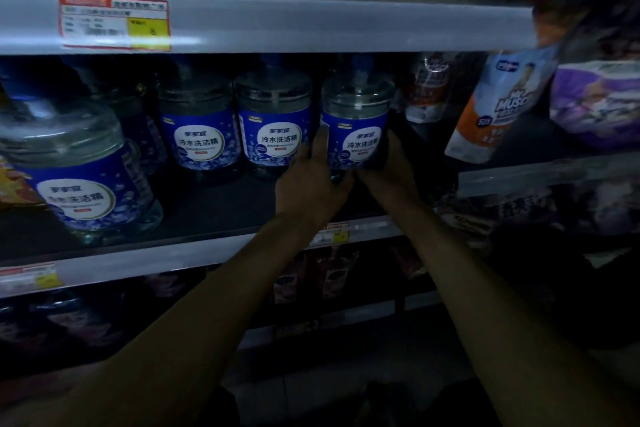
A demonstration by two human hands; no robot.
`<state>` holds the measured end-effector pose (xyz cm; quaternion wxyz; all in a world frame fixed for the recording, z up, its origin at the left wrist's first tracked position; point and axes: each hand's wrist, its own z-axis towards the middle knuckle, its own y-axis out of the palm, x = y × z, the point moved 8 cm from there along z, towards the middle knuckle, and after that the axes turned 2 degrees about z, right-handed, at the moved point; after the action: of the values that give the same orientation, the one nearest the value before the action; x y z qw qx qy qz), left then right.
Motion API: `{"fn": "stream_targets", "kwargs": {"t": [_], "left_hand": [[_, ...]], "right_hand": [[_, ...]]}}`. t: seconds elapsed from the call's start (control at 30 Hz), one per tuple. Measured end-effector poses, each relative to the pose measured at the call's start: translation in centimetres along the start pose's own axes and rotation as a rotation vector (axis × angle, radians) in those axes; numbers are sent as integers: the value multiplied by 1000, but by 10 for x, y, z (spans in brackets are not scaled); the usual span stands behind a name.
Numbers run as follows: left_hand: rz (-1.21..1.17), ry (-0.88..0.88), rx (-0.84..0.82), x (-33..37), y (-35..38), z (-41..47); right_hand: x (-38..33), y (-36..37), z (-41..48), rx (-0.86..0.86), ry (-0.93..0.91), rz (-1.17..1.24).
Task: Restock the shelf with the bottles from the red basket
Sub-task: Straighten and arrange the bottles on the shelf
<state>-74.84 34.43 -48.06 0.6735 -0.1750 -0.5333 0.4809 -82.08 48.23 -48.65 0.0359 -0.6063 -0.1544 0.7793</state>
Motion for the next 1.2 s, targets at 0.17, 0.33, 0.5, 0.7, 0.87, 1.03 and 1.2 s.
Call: {"fn": "stream_targets", "kwargs": {"t": [0.17, 0.33, 0.5, 0.7, 0.87, 1.03, 1.2], "left_hand": [[-128, -61, 116, -2, 1, 18], [-306, -42, 105, -10, 6, 30], [-724, -103, 92, 1, 12, 28], [-813, -185, 90, -7, 10, 20], [-880, -259, 97, -10, 0, 6], [-925, -272, 93, 1, -15, -16], [-923, -291, 120, -15, -38, -33]], "right_hand": [[0, 1, 15, -45, 17, 189], [5, 4, 18, -120, 57, 243], [6, -2, 12, -82, 77, 264], [5, -6, -2, -67, 80, 208], [4, -7, -15, -28, 112, 196], [3, 5, -24, -74, 115, 124], [-8, 18, -46, -113, 102, 92]]}}
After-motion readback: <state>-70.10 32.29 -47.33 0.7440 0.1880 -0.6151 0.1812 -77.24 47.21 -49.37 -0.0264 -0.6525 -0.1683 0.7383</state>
